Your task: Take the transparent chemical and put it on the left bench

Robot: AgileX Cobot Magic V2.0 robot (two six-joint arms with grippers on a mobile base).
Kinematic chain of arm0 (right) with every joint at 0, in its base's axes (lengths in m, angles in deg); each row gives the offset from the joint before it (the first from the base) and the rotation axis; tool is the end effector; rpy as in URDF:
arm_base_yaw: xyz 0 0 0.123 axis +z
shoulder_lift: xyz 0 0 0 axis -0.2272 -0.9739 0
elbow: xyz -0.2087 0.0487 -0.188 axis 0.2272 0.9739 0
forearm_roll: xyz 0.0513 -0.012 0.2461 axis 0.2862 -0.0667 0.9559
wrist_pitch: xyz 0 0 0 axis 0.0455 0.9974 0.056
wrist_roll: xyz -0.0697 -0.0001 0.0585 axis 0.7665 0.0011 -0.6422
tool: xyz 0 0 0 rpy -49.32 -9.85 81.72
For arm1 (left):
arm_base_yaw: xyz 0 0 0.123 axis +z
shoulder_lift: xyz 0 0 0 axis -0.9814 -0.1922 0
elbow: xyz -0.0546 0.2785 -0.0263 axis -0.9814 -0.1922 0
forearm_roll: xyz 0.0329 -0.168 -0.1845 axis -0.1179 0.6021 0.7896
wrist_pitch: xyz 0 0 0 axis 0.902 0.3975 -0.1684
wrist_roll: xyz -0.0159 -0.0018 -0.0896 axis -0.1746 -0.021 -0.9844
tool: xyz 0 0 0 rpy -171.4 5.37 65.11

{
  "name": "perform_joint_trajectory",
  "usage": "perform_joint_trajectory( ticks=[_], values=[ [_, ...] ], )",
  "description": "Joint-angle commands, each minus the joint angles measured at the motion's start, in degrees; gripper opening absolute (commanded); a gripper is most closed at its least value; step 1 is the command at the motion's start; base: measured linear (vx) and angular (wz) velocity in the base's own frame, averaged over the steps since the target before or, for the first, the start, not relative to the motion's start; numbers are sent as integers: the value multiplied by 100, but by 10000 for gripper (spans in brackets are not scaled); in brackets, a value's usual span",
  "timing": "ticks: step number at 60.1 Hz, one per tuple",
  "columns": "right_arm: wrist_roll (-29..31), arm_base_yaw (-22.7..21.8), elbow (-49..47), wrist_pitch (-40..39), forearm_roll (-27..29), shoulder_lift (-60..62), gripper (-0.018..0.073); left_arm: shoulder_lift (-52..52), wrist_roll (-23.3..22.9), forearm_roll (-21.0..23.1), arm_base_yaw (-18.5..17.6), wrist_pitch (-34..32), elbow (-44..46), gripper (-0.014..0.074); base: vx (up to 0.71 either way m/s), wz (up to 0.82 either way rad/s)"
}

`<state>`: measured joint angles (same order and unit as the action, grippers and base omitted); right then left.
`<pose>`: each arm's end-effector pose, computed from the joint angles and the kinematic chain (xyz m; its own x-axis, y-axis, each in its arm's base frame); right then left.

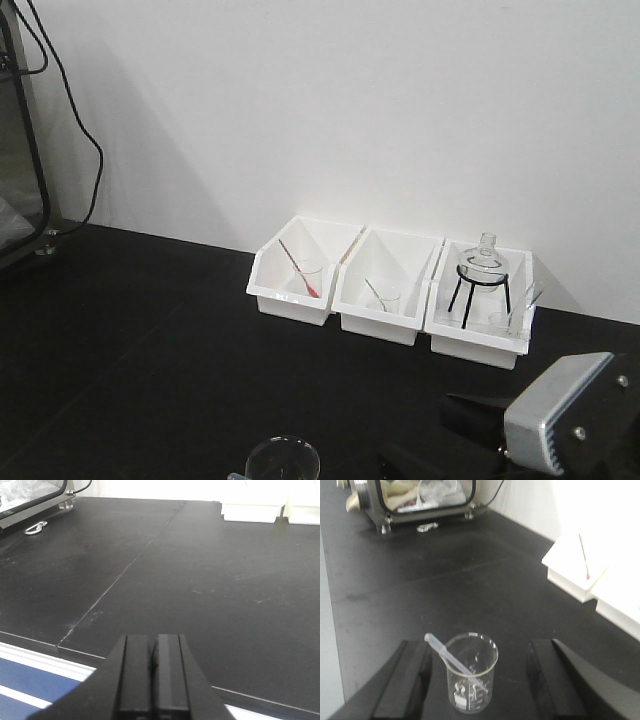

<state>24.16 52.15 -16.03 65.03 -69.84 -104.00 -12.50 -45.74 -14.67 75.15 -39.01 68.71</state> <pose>0.1582 0.1311 0.3102 -0.1707 -0.1765 -0.9694 -0.6542 0.7560 -0.0224 0.0565 -0.0038 0.2037 0.0607 0.0280 -0.9978 0.0641 0.9974 0.0319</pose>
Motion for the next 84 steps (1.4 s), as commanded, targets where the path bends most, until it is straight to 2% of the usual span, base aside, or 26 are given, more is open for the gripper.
perform_joint_trajectory(
  ticks=[1,4,8,10,15,17,18,21,28,33,43,45,52,84],
  values=[
    [154,-3,-173,-23,177,281,397,110,-45,4,-10,-449,-93,-3,0,0],
    [492,-33,-173,286,912,483,349,110,-45,4,-10,-449,-93,-3,0,0],
    [1243,-203,-154,733,1957,810,279,110,-45,4,-10,-449,-93,-3,0,0],
    [1895,-387,-129,1020,2559,1043,223,110,-45,4,-10,-449,-93,-3,0,0],
    [3240,-909,155,1029,3311,1597,102,110,-45,4,-10,-449,-93,-3,0,0],
    [3732,-1186,343,914,3486,1868,53,110,-45,4,-10,-449,-93,-3,0,0],
    [4652,-1979,941,541,3819,2602,-13,110,-45,4,-10,-449,-93,-3,0,0],
    [5058,-2446,1323,472,4075,3091,-10,110,-45,4,-10,-449,-93,-3,0,0],
    [5834,-3461,2189,554,5292,4182,-8,110,-45,4,-10,-449,-93,-3,0,0],
    [5881,-3812,2798,501,5576,4849,-7,110,-45,4,-10,-449,-93,-3,0,0],
    [5453,-3788,3746,173,5405,5637,-6,110,-45,4,-10,-449,-93,-3,0,0],
    [5339,-3788,3682,428,5400,5585,-4,110,-45,4,-10,-449,-93,-3,0,0],
    [5215,-3801,3696,554,5400,5563,-4,110,-45,4,-10,-449,-93,-3,0,0],
    [5215,-3801,3696,578,5400,5563,-4,110,-45,4,-10,-449,-93,-3,0,0]
  ],
)
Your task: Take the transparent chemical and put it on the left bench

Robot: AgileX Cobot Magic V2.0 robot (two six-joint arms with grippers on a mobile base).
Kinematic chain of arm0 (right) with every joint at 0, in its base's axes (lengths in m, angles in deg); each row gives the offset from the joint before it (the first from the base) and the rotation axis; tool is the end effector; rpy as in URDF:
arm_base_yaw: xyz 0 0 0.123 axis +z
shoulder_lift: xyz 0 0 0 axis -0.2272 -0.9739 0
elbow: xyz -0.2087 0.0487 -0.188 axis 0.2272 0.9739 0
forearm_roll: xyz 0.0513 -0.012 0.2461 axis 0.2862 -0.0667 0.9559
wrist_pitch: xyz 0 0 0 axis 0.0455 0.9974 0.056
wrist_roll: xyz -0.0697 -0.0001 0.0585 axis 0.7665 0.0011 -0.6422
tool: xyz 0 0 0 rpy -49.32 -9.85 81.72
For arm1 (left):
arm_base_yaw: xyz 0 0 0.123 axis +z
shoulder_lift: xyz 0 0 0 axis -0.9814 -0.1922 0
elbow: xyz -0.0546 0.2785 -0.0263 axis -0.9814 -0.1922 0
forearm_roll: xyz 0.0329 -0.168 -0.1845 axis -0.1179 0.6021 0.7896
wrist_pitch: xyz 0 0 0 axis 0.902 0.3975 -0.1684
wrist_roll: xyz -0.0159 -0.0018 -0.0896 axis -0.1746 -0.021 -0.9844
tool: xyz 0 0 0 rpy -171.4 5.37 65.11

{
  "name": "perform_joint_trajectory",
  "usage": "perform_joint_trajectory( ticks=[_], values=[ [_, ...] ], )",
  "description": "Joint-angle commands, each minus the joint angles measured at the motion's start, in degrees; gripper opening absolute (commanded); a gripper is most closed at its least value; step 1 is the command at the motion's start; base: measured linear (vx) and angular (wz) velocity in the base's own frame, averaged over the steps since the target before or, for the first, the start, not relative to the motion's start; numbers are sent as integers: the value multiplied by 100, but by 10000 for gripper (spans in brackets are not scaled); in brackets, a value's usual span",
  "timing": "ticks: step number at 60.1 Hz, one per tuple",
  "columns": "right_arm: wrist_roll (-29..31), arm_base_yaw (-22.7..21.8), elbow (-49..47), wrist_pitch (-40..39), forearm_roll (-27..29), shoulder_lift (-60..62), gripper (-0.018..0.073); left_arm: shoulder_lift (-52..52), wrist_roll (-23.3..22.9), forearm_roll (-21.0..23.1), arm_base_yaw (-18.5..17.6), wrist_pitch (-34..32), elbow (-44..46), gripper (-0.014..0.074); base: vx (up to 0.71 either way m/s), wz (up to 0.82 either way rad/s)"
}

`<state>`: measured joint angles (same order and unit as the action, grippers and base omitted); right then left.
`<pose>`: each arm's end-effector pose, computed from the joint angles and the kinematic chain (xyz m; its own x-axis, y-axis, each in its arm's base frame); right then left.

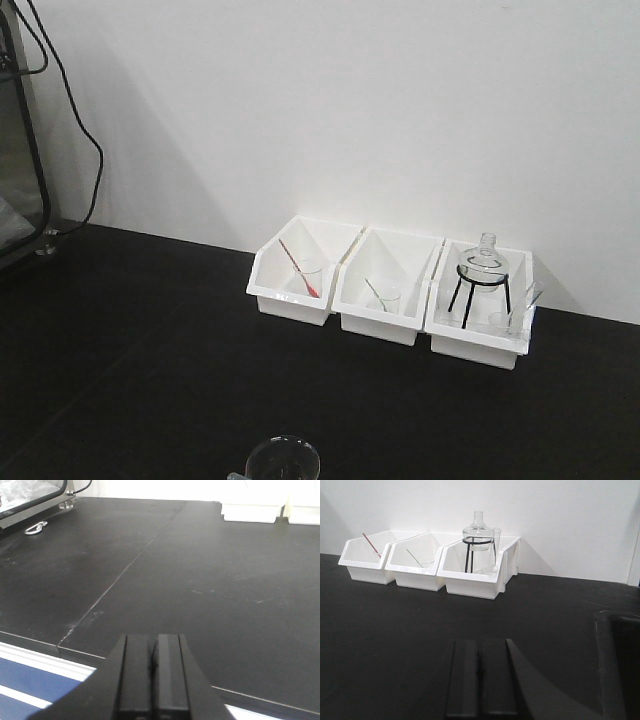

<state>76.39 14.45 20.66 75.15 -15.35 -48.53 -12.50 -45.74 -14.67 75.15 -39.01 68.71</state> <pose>0.0567 0.0003 0.1898 -0.0810 0.0085 -0.9967 -0.0111 0.9999 0.0095 0.0565 -0.0038 0.2037 0.0607 0.0280 -0.9978 0.0641 0.9974 0.0319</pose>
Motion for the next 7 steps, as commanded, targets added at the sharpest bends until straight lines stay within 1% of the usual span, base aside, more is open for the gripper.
perform_joint_trajectory(
  ticks=[1,7],
  values=[
    [-9,-31,27,-434,-48,15,-4,110,-45,4,-10,-449,-93,-3,0,0],
    [-9,-31,27,-434,-48,15,-4,110,-45,4,-10,-449,-93,-3,0,0]
  ],
)
